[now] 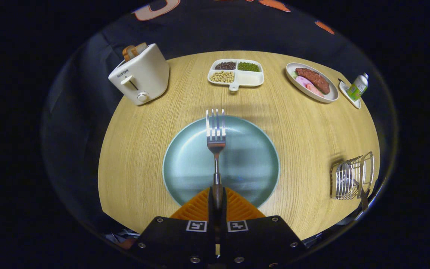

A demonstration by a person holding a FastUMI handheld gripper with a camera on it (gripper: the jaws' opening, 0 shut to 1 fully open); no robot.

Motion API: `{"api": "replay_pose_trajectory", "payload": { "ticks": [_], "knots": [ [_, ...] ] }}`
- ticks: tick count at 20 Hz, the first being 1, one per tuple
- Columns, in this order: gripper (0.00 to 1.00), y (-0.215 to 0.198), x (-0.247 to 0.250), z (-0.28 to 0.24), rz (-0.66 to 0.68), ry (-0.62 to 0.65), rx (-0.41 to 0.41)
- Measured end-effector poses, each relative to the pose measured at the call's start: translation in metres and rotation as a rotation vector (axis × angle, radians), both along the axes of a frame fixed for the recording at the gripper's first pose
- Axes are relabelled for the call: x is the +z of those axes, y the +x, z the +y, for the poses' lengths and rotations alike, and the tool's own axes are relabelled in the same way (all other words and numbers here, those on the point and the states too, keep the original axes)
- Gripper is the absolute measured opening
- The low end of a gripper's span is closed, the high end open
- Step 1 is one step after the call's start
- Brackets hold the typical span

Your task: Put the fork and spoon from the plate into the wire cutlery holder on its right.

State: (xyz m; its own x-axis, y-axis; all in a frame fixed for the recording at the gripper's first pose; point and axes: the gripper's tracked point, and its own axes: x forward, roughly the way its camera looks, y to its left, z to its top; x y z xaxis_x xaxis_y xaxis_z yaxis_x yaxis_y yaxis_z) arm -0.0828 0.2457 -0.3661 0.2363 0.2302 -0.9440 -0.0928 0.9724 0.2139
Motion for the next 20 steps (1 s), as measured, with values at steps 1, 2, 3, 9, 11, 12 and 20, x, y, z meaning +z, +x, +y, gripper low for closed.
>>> {"api": "replay_pose_trajectory", "payload": {
  "ticks": [1,2,3,9,11,12,20],
  "knots": [
    [0.05,0.0,0.007,-0.01,-0.014,0.004,-0.015],
    [0.05,0.002,0.015,-0.02,-0.031,0.008,-0.026],
    [0.05,0.004,0.021,-0.032,-0.05,0.007,-0.033],
    [0.05,0.014,0.06,-0.106,-0.157,0.004,-0.096],
    [0.05,0.013,0.071,-0.13,-0.168,0.01,-0.123],
    [0.05,0.013,0.074,-0.144,-0.173,0.01,-0.137],
    [0.05,-0.009,0.076,-0.241,-0.134,-0.043,-0.206]
  ]
}}
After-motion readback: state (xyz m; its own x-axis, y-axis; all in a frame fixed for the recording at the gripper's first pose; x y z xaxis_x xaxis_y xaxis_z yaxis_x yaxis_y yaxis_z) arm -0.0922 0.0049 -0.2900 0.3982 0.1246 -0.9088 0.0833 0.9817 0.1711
